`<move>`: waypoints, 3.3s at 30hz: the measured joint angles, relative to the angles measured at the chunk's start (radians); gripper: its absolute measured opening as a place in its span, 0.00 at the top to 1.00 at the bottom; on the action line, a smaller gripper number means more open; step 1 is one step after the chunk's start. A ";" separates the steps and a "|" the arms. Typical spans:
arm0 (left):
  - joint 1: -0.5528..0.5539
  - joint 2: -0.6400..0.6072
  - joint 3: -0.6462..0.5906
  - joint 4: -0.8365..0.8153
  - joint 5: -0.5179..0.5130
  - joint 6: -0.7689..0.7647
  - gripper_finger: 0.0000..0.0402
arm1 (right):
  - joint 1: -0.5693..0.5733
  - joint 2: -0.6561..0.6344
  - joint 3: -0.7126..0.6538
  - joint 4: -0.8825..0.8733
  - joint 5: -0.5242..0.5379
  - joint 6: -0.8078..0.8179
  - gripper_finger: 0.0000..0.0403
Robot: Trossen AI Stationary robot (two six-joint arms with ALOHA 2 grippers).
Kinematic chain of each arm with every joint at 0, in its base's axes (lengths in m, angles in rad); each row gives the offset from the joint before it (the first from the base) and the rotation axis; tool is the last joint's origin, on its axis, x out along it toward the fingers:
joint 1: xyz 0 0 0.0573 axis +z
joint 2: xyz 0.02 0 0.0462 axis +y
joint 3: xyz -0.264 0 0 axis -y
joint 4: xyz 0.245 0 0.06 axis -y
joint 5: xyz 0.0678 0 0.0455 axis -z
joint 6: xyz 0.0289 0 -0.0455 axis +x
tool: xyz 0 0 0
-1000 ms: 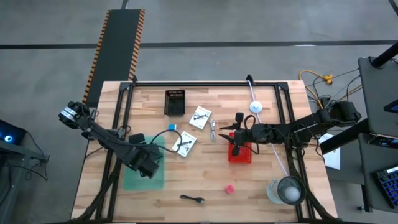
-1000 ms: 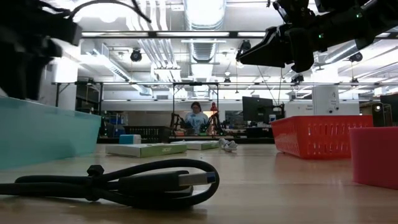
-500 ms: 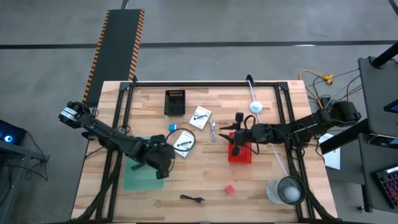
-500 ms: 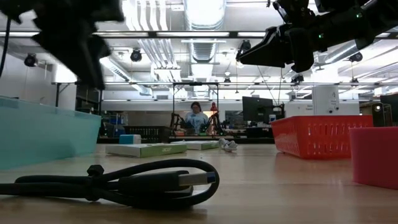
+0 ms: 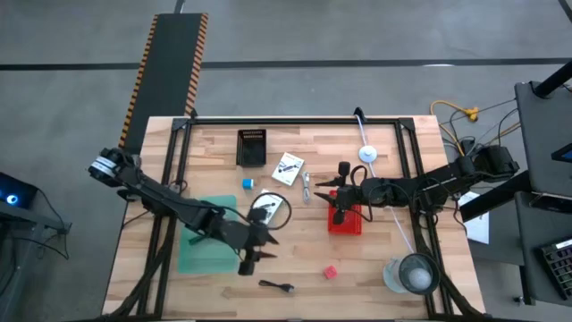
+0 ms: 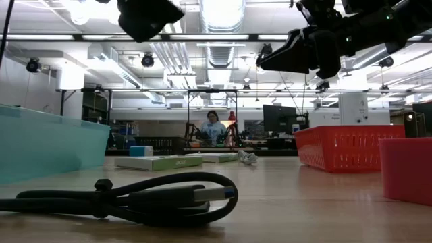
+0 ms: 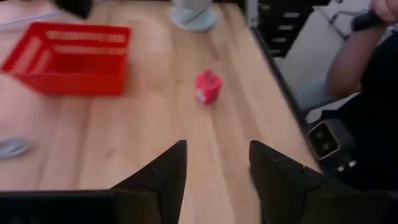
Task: Pick and place items into bin
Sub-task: Put the black USB cable into the light blue bin
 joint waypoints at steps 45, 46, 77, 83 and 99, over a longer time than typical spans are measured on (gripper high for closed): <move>-0.079 0.441 0.087 0.040 0.262 -0.228 0.68 | 0.000 0.000 0.000 -0.006 0.000 -0.001 0.73; -0.078 0.441 0.083 0.042 0.262 -0.228 0.71 | 0.000 0.000 0.000 -0.006 0.000 -0.001 0.73; -0.032 0.169 0.054 -0.194 0.253 -0.173 0.99 | 0.000 0.000 0.000 -0.007 0.000 -0.009 0.73; -0.033 0.045 0.067 -0.410 0.202 -0.256 0.99 | 0.000 0.000 0.000 -0.009 0.000 -0.009 0.73; -0.114 -0.111 0.039 -0.891 0.184 -0.613 1.00 | 0.000 0.000 0.000 -0.026 0.000 -0.027 0.73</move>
